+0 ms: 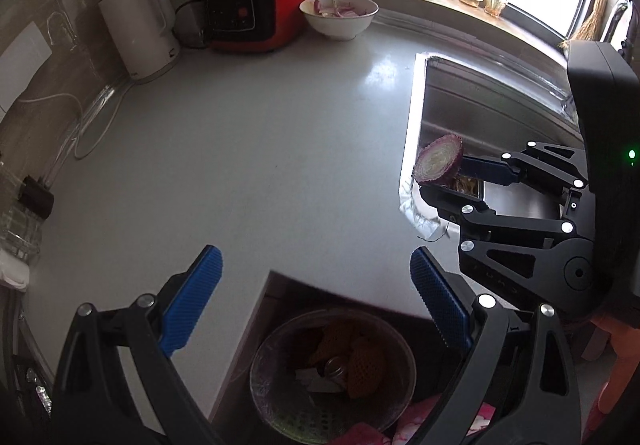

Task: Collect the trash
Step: 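Carry the onion half in the right tool over the trash bin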

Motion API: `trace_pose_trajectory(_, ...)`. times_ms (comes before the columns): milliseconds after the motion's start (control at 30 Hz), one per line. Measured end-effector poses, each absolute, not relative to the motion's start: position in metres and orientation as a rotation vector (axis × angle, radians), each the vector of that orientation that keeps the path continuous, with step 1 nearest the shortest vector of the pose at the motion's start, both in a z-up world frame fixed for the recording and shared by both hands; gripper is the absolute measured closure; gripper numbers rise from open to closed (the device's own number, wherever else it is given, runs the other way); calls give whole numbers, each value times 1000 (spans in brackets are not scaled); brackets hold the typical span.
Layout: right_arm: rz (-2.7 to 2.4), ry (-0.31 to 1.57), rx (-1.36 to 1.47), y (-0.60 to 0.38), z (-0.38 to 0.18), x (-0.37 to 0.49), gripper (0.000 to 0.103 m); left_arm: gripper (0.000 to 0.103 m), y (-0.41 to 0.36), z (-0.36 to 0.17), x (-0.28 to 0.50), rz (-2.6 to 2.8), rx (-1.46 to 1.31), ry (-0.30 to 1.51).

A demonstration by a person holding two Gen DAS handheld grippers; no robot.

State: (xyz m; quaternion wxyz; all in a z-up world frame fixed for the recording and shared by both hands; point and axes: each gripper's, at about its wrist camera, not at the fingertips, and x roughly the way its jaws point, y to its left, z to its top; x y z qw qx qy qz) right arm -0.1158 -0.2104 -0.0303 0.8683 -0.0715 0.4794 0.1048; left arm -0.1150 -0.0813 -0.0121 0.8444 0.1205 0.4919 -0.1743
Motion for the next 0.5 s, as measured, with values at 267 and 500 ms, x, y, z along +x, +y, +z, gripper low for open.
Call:
trace_pose_trajectory(267,257,1125,-165,-155,-67,-165,66,12,-32,-47,-147,-451,279,1124)
trace_pose_trajectory(500,285,1237,-155,-123,-100,-199,65,12,-3,-79,-168,-502,314,1202)
